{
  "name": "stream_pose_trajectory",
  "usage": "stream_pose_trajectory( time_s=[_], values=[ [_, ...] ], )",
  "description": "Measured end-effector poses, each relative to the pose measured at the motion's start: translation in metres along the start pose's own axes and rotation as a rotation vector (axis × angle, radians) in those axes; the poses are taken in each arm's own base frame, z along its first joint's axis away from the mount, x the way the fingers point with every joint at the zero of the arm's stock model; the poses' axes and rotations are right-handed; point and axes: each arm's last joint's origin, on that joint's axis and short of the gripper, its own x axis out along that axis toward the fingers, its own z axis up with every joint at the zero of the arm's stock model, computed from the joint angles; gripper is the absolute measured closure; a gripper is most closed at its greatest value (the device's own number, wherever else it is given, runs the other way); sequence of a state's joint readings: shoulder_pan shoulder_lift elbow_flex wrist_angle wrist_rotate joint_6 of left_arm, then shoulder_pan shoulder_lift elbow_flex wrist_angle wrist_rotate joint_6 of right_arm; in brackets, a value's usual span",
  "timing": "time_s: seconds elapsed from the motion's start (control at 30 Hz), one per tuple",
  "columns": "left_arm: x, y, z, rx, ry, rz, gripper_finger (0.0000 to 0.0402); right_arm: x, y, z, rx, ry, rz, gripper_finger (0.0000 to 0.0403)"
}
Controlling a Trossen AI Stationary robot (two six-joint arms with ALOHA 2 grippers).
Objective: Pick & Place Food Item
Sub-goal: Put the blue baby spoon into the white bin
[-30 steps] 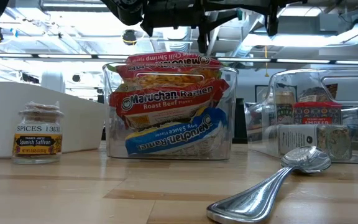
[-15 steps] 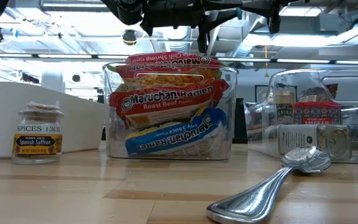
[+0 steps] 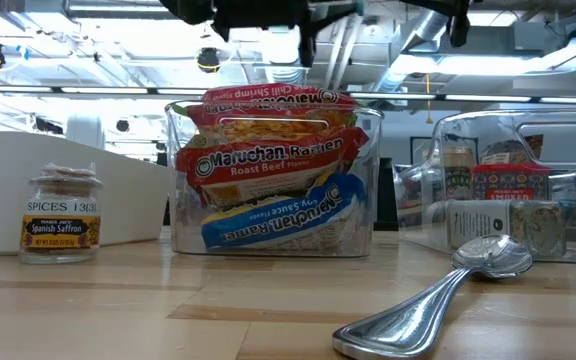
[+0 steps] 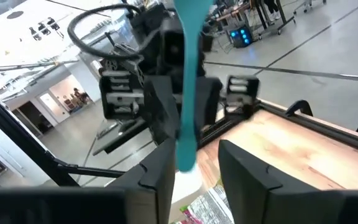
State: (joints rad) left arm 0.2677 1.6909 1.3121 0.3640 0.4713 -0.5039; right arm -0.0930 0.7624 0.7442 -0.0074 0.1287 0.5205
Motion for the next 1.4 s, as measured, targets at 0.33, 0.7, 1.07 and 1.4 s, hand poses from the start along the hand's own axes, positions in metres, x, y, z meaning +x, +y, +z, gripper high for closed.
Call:
stream_pose_trajectory(
  time_s=[0.33,0.7,1.07,1.4],
  values=[
    [-0.044,-0.032,0.016,-0.051,0.136,0.100,0.0353,0.003,-0.003,-0.006,-0.006,0.049,-0.035,0.0360],
    [-0.106,-0.078,-0.005,-0.174,0.390,0.527,0.0352,0.002,-0.005,-0.008,-0.020,0.073,-0.052,0.0397],
    [-0.151,-0.113,-0.042,-0.280,0.636,0.913,0.0351,0.016,-0.009,-0.019,-0.013,0.142,-0.093,0.0402],
    [-0.160,-0.133,-0.097,-0.326,0.825,1.038,0.0350,0.029,-0.013,-0.029,0.025,0.193,-0.128,0.0402]
  ],
)
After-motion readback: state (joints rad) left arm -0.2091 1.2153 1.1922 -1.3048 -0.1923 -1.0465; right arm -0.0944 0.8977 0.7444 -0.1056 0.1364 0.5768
